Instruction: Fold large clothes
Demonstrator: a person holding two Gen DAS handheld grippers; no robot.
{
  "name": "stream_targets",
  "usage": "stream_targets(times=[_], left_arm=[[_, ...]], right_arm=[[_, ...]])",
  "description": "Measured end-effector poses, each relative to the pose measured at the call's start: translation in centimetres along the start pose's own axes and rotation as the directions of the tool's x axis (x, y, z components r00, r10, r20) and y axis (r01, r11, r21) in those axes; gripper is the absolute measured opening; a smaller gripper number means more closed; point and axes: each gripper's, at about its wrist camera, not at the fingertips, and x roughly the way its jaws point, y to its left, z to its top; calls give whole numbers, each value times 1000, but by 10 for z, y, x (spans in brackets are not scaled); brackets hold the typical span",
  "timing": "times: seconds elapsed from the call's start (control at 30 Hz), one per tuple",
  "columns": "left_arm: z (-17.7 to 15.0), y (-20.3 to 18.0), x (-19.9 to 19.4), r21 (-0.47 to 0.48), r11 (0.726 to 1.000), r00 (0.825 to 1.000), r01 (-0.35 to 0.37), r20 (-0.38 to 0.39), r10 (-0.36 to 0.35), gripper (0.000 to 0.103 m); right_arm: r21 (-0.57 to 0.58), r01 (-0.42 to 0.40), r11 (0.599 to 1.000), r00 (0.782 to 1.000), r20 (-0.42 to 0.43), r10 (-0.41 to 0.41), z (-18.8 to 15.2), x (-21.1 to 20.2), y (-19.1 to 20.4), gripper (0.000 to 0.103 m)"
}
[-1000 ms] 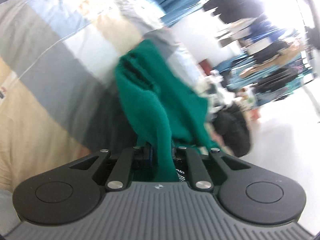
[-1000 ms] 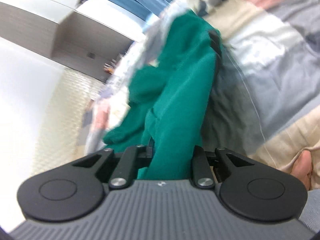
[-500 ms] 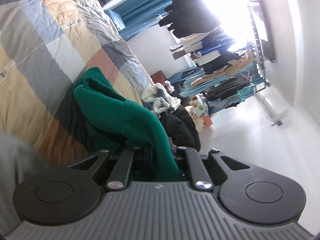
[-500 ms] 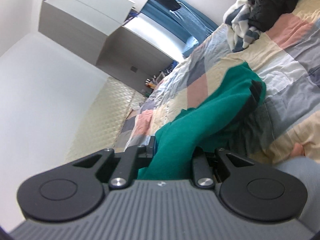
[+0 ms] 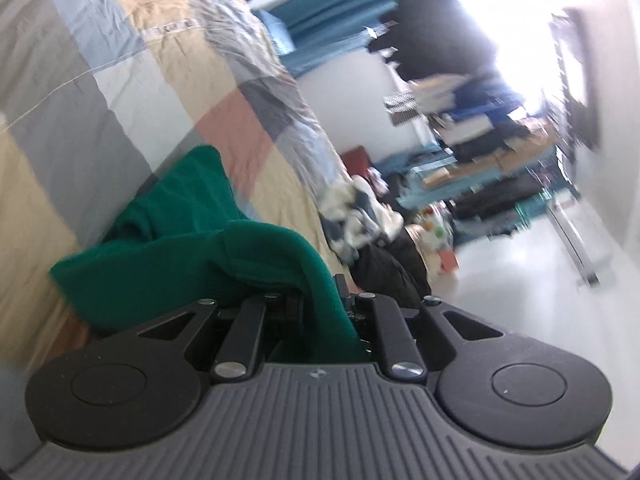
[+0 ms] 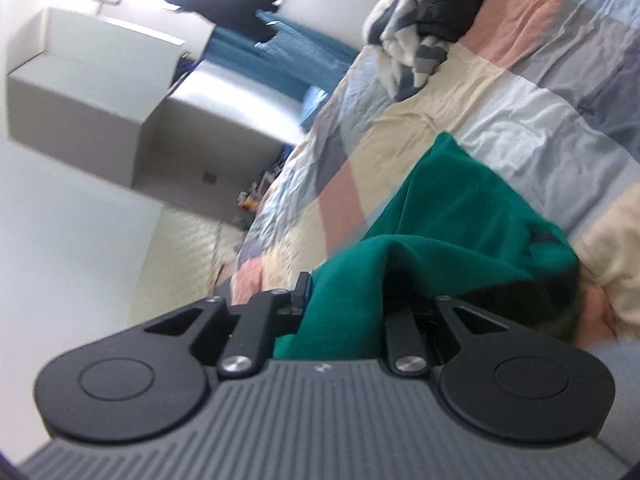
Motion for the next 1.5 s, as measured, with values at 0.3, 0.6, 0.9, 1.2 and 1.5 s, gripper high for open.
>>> stream_targets(times=[0.3,0.6,0.9,1.2,1.5], left_arm=[[69,21,139,42,988,987,-147,66,144,15],[98,89,227,40,991,987,-127,107,122,15],[123,108,279,59,984,983,-166,85,161,16],[126,115,291,58,981,982,-185,52,182,18],[121,101,265,-14,999,999,-36,29,37,73]], right_arm=[[158,127,979,987,81,-141,48,114,-28,21],[84,163,983,980,99,-171,70,188,-59,21],[42,194,980,979,52,-196,90,237,-83,21],[88,205,975,978,20,-207,92,251,-100,21],[38,106,994,994,15,-106,82,222,-82,75]])
